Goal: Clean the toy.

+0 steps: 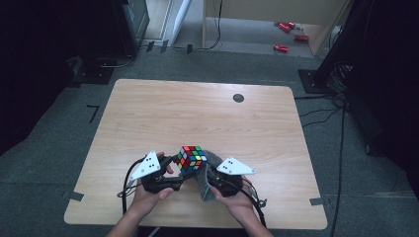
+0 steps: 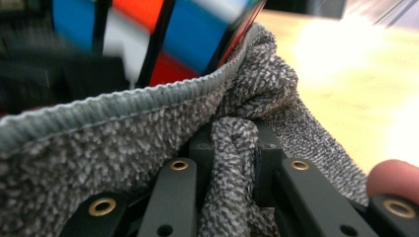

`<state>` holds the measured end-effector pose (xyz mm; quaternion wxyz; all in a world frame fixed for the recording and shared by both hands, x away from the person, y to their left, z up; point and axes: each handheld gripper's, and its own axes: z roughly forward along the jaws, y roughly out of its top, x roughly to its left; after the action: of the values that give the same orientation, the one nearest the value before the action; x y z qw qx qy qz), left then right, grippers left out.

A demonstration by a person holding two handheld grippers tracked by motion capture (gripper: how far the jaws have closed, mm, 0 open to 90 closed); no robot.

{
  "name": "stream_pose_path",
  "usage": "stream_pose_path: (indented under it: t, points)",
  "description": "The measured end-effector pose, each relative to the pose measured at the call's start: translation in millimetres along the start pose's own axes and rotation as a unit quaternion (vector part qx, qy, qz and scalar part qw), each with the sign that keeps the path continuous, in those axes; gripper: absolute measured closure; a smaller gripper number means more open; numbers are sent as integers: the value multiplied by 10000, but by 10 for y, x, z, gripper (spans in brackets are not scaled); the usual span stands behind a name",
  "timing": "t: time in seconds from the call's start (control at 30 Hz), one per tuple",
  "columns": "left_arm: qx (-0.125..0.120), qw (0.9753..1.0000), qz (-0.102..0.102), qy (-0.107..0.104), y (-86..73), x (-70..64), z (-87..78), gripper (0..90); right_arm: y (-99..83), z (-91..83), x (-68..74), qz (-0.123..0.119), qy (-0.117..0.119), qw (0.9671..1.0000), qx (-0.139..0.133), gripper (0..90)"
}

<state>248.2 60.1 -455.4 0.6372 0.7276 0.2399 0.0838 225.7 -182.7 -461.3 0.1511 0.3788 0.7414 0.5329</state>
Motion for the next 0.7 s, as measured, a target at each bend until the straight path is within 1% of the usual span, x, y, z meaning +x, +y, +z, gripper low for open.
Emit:
stream_pose_path:
  t: [0.03, 0.07, 0.1, 0.13, 0.17, 0.2, 0.23, 0.27, 0.3, 0.37, 0.43, 0.47, 0.5, 0.53, 0.57, 0.63, 0.67, 0.7]
  points:
    - [-13, 10000, 2, -20, 3, 1, -4, 349, -26, 32, 21, 0, 76, 9999, 85, 769]
    - [-15, 10000, 15, -16, 3, -1, -2, 349, -32, 59, 75, -161, 132, 9997, 141, 769]
    - [-21, 10000, -2, -18, 4, 5, -2, 349, -32, 59, 75, -161, 132, 9997, 141, 769]
    - [-61, 10000, -43, -27, 5, 13, -1, 349, -10, 55, 84, -290, 31, 9994, 169, 768]
    - [-116, 9999, -78, -42, 9, 25, -9, 349, 19, 36, 75, -321, -20, 9993, 174, 767]
    - [-78, 9999, -64, -25, 14, 31, -15, 349, 45, 7, 50, -269, -63, 9996, 111, 767]
    - [-28, 10000, -5, 26, 9, 29, -12, 349, 71, -33, 11, -139, -94, 9999, -24, 767]
    - [13, 10000, 26, 30, -1, 26, -9, 349, 135, -113, -59, 66, -97, 9997, -221, 768]
    - [24, 10000, 23, 10, -9, 20, -4, 349, 135, -113, -59, 66, -97, 9997, -221, 768]
    - [-2, 10000, 2, -38, -2, 7, 6, 349, 178, -159, -87, 93, -116, 9993, -354, 769]
    - [-70, 9999, -50, -112, 15, 3, 14, 349, 171, -155, -72, 69, -112, 9992, -365, 771]
    - [-77, 9999, -36, -106, 24, 3, 15, 349, 128, -128, -49, -4, -64, 9996, -260, 771]
    - [-78, 9999, -30, -87, 31, 3, 14, 349, 128, -128, -49, -4, -64, 9996, -260, 771]
    - [-74, 9999, -27, -85, 33, 6, 8, 349, 79, -99, -27, -36, 23, 9999, -141, 771]
    - [-80, 9999, -23, -81, 33, 12, 4, 349, 66, -88, -20, -66, 60, 9999, -80, 770]
    - [-71, 9999, -46, -81, 28, 25, 3, 349, 67, -86, -15, -113, 50, 9999, -69, 769]
    - [-55, 9999, -56, -70, 26, 23, 8, 349, 83, -96, -23, -137, 20, 9999, -104, 769]
    - [-41, 9999, -57, -73, 24, 21, 11, 349, 109, -116, -46, -107, -7, 9998, -185, 769]
